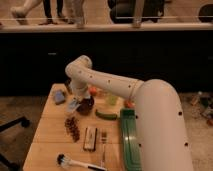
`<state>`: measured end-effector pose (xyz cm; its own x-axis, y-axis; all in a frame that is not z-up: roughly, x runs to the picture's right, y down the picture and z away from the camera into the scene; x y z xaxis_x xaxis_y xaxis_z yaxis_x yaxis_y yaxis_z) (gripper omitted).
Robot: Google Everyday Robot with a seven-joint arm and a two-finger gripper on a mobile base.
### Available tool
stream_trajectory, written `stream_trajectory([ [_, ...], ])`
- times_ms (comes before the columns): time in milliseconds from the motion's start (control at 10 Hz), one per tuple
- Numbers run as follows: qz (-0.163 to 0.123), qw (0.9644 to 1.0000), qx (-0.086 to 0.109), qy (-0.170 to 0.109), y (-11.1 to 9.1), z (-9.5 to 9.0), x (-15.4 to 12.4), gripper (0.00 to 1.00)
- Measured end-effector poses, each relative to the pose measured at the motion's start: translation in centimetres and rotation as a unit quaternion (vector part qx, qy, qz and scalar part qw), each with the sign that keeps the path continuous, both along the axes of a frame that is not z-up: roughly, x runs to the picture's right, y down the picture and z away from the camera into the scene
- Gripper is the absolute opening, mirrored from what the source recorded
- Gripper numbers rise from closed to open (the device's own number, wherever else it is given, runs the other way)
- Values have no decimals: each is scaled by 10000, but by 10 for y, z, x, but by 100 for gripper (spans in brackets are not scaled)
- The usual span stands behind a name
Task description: Place towel in purple bowl
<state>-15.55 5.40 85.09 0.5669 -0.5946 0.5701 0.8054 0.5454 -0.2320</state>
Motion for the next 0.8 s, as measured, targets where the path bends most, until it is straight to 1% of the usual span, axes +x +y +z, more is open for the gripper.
stream_trajectory([
  [500, -273, 9995, -152, -8, 9, 10, -7, 10],
  [800, -345, 9991, -259, 3, 14, 17, -4, 10],
])
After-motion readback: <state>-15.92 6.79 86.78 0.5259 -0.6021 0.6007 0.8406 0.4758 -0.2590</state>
